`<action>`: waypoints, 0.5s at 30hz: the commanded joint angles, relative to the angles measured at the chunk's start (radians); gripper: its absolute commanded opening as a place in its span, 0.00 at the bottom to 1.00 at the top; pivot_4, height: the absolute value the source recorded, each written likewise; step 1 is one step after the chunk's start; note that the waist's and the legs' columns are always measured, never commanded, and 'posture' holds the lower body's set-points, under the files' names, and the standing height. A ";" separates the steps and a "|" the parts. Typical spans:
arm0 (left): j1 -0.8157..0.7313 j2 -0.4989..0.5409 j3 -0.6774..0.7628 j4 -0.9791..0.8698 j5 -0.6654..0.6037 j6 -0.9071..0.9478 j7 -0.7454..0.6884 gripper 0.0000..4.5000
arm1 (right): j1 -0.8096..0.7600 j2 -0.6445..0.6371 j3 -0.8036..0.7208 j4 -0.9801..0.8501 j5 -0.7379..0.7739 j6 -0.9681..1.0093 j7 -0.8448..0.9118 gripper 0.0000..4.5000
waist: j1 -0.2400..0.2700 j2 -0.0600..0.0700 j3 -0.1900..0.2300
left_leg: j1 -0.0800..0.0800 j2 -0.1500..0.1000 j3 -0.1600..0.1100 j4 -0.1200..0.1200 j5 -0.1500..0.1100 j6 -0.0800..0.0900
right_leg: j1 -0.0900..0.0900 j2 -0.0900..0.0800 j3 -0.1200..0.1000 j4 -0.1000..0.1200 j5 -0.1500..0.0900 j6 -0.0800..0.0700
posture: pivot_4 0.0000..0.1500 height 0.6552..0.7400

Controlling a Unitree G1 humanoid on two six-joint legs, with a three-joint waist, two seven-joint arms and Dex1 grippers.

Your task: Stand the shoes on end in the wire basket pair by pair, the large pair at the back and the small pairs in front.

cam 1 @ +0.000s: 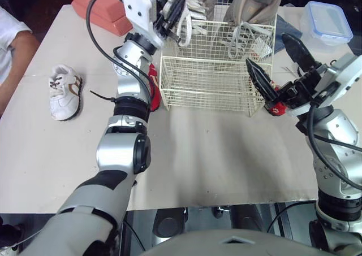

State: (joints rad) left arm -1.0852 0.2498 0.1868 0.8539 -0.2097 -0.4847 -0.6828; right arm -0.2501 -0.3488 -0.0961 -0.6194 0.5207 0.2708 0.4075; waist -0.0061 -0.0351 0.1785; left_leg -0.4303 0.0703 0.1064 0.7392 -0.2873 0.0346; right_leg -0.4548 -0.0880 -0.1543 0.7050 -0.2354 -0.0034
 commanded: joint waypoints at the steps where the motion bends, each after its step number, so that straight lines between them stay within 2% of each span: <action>1: 0.001 0.002 0.002 -0.085 -0.033 0.023 -0.001 0.74 | -0.010 0.000 -0.012 -0.025 0.008 -0.026 0.006 1.00 | 0.000 0.000 0.000 | 0.000 0.000 0.000 0.000 0.000 0.000 | 0.000 0.000 0.000 0.000 0.000 0.000 | 1.00 0.36; 2: 0.005 0.003 0.005 -0.096 -0.037 0.025 0.006 0.87 | -0.011 0.000 -0.010 -0.021 0.006 -0.029 0.009 1.00 | 0.000 0.000 0.000 | 0.000 0.000 0.000 0.000 0.000 0.000 | 0.000 0.000 0.000 0.000 0.000 0.000 | 1.00 0.36; 4: 0.016 0.003 0.015 -0.118 -0.046 0.031 0.021 0.97 | -0.013 0.000 -0.009 -0.016 0.003 -0.032 0.012 1.00 | 0.000 0.000 0.000 | 0.000 0.000 0.000 0.000 0.000 0.000 | 0.000 0.000 0.000 0.000 0.000 0.000 | 1.00 0.36; 5: 0.022 0.002 0.019 -0.132 -0.051 0.036 0.029 0.99 | -0.012 0.001 -0.009 -0.014 0.002 -0.034 0.013 1.00 | 0.000 0.000 0.000 | 0.000 0.000 0.000 0.000 0.000 0.000 | 0.000 0.000 0.000 0.000 0.000 0.000 | 1.00 0.36; 15: 0.143 0.008 -0.006 -0.378 -0.058 0.149 0.106 0.99 | -0.002 0.001 -0.014 -0.008 -0.010 -0.055 0.019 1.00 | 0.001 0.000 0.000 | 0.000 0.001 0.000 0.000 0.000 0.000 | 0.000 0.000 0.002 0.000 0.000 0.000 | 1.00 0.36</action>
State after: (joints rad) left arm -0.9366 0.2500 0.1911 0.5485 -0.2603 -0.3513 -0.5859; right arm -0.2511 -0.3477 -0.0954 -0.6084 0.5118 0.2405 0.4264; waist -0.0054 -0.0349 0.1784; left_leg -0.4299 0.0712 0.1061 0.7393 -0.2873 0.0346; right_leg -0.4544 -0.0880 -0.1523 0.7050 -0.2353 -0.0034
